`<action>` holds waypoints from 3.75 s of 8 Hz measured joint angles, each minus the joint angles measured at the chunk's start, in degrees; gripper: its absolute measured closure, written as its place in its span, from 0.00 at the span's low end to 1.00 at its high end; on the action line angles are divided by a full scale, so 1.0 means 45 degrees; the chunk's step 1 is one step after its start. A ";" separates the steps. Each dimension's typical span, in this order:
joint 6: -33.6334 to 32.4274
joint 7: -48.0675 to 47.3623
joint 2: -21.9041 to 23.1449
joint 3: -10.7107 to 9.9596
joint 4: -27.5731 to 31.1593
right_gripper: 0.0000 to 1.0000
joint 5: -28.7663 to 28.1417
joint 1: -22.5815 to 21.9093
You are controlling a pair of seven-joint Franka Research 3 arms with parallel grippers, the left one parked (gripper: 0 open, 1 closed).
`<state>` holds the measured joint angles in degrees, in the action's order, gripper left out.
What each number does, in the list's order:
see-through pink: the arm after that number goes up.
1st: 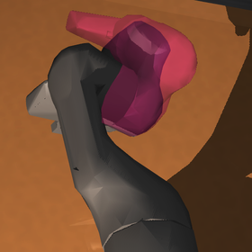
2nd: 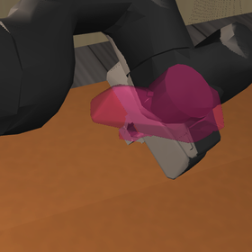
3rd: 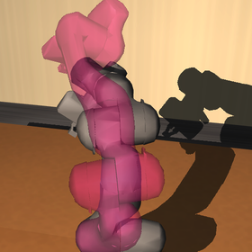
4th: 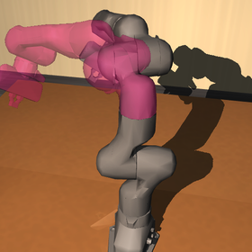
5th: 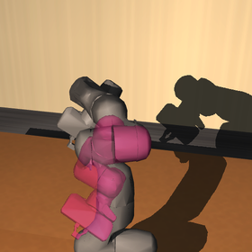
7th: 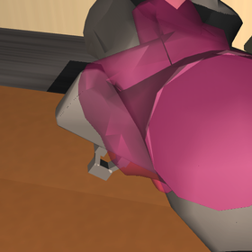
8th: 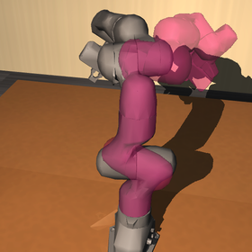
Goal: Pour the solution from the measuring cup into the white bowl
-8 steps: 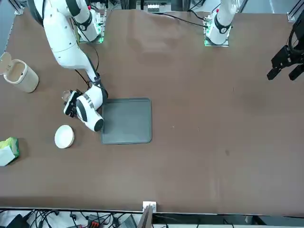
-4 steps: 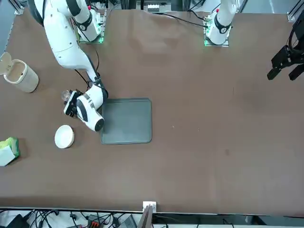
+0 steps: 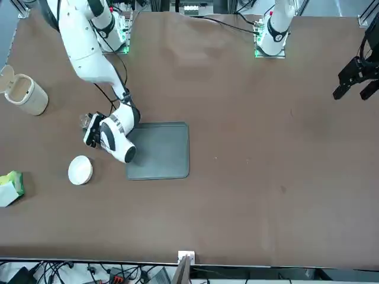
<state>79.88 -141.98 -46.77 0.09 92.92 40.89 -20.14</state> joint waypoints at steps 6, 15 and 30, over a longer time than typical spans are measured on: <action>0.1263 0.4020 0.1114 0.0144 -0.1113 0.26 0.2361 -0.0841; 0.3701 0.5525 0.1011 0.0081 -0.1117 0.26 0.3532 -0.0211; 0.5384 0.8700 0.1299 0.0086 -0.1235 0.27 0.0339 0.1542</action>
<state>104.10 -102.83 -40.93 0.47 87.36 42.42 -13.20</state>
